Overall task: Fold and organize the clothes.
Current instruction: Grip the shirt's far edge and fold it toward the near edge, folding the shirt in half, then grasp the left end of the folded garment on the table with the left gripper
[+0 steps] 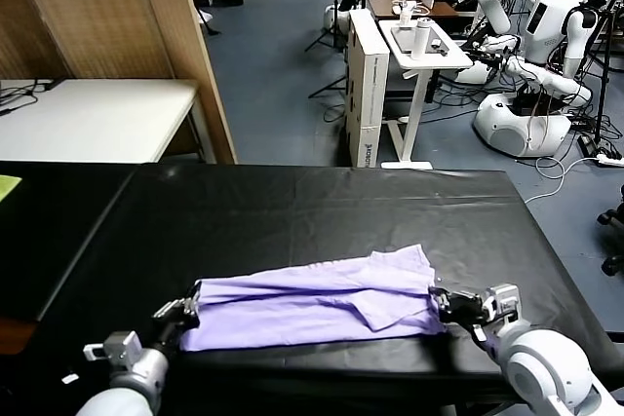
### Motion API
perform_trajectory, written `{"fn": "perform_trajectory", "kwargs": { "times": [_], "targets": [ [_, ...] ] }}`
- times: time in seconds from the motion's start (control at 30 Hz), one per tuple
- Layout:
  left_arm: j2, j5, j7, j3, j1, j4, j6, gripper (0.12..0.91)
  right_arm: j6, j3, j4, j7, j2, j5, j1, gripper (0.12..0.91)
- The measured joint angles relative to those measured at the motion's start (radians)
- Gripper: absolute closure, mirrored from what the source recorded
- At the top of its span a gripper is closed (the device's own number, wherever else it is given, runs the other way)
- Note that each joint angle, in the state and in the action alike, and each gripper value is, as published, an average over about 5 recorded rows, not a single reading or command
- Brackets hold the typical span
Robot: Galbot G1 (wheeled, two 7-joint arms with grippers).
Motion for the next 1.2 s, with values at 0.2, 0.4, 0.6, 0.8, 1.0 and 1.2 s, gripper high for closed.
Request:
{"fn": "perform_trajectory", "kwargs": {
  "times": [0.2, 0.4, 0.6, 0.8, 1.0, 1.2],
  "targets": [
    [-0.047, 0.055, -0.016, -0.006, 0.042, -0.020, -0.052, 0.560, 0.000, 0.031, 0.024, -0.002, -0.008, 0.025, -0.010, 0.277],
    [-0.091, 0.092, -0.038, -0.012, 0.091, -0.024, -0.127, 0.208, 0.000, 0.044, 0.008, -0.009, -0.007, 0.054, 0.035, 0.125],
    [-0.097, 0.052, -0.039, -0.031, 0.069, -0.015, -0.078, 0.125, 0.000, -0.001, -0.066, -0.016, 0.011, 0.038, 0.145, 0.118],
    [-0.071, -0.024, -0.053, -0.024, -0.037, 0.028, 0.026, 0.123, 0.000, -0.065, -0.162, -0.021, 0.043, -0.006, 0.257, 0.118],
    [-0.036, -0.035, -0.059, 0.004, -0.137, 0.074, 0.070, 0.123, 0.000, -0.113, -0.238, -0.026, 0.075, -0.036, 0.320, 0.118],
    [-0.027, -0.025, -0.059, 0.021, -0.162, 0.098, 0.084, 0.123, 0.000, -0.146, -0.282, -0.027, 0.106, -0.060, 0.360, 0.118]
  ]
}}
